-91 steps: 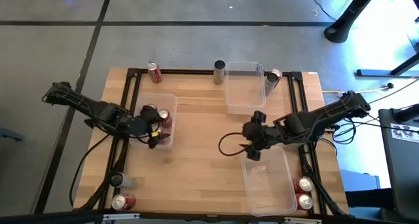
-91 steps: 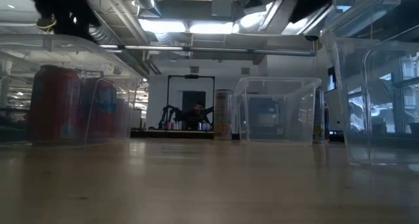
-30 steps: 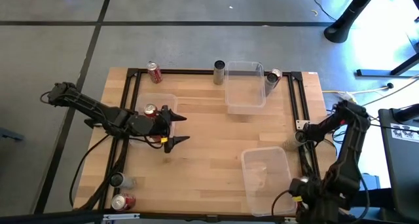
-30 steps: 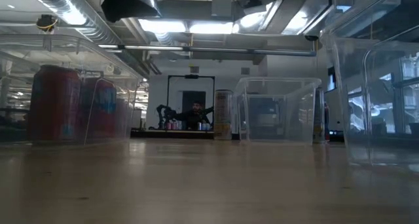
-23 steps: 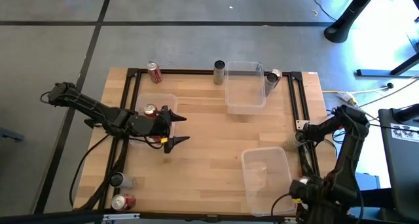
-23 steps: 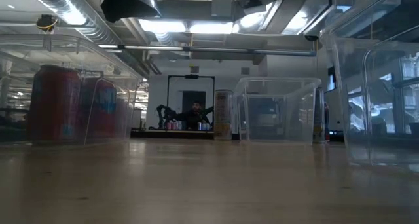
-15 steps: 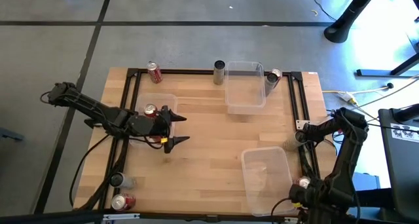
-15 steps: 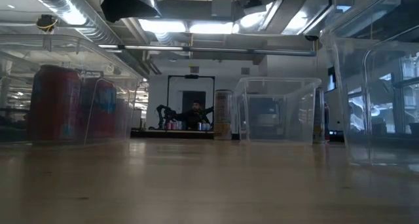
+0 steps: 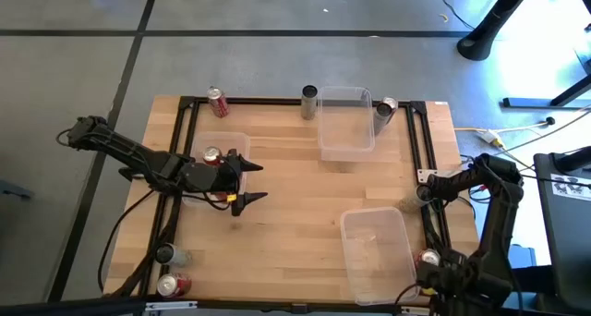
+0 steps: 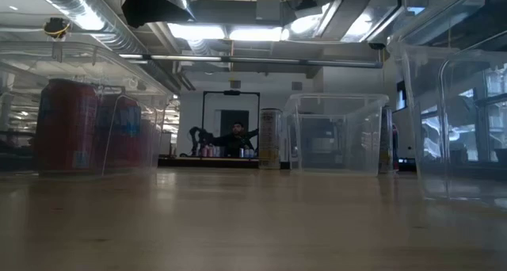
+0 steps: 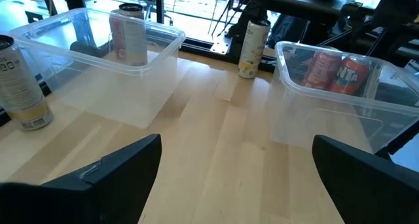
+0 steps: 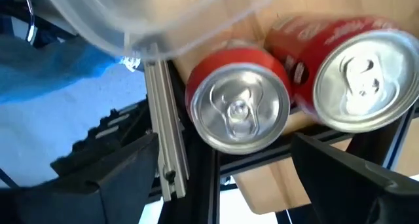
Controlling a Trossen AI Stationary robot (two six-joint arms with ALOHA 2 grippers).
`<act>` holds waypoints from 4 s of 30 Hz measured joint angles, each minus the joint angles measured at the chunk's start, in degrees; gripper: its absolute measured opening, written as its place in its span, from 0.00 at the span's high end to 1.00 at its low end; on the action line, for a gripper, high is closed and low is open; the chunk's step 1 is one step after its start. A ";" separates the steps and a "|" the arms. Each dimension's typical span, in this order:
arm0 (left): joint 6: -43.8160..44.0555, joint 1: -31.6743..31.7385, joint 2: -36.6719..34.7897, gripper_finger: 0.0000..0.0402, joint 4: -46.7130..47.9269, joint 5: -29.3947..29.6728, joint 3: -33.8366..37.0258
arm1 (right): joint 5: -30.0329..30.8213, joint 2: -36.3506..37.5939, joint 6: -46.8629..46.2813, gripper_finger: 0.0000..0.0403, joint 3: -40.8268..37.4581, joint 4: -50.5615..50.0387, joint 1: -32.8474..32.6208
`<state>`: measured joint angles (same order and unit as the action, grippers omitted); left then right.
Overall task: Sort soda cans
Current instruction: Put the red soda can into the middle transparent bin
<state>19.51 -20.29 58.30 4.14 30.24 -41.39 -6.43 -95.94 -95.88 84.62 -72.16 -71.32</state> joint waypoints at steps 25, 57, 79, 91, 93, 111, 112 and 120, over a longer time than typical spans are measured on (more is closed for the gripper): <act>-0.17 0.00 0.00 0.04 -0.04 0.00 -0.02 | -0.32 -4.17 -0.24 0.15 0.18 -1.75 0.08; -0.46 0.00 0.00 0.04 -0.09 0.00 -0.02 | 1.17 -3.58 -1.39 0.15 0.71 -4.20 0.08; -0.42 0.00 0.00 0.04 -0.04 0.00 -0.02 | 5.96 -3.54 -3.37 0.15 -9.64 10.17 0.08; -0.42 -0.01 -0.02 0.04 -0.04 0.01 -0.02 | 4.00 -3.58 -4.44 0.29 -4.18 5.67 0.09; -0.42 0.00 -0.02 0.04 -0.04 0.00 -0.02 | 3.65 -3.58 -4.46 0.29 -1.62 2.45 0.08; 0.00 -0.25 -0.02 0.04 0.10 0.00 -0.02 | 2.33 -3.61 -7.13 0.28 21.22 -1.39 5.29; 0.00 -0.34 -0.02 0.04 0.02 0.00 -0.02 | 3.25 -3.63 -6.48 0.28 22.10 -1.34 5.79; 3.07 -0.37 -0.02 0.04 -0.12 0.00 -0.02 | 17.25 -3.61 14.87 0.28 24.67 0.06 14.62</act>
<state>22.57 -20.67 58.28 4.02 30.24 -41.41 10.82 -99.55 -81.01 109.29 -72.10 -56.71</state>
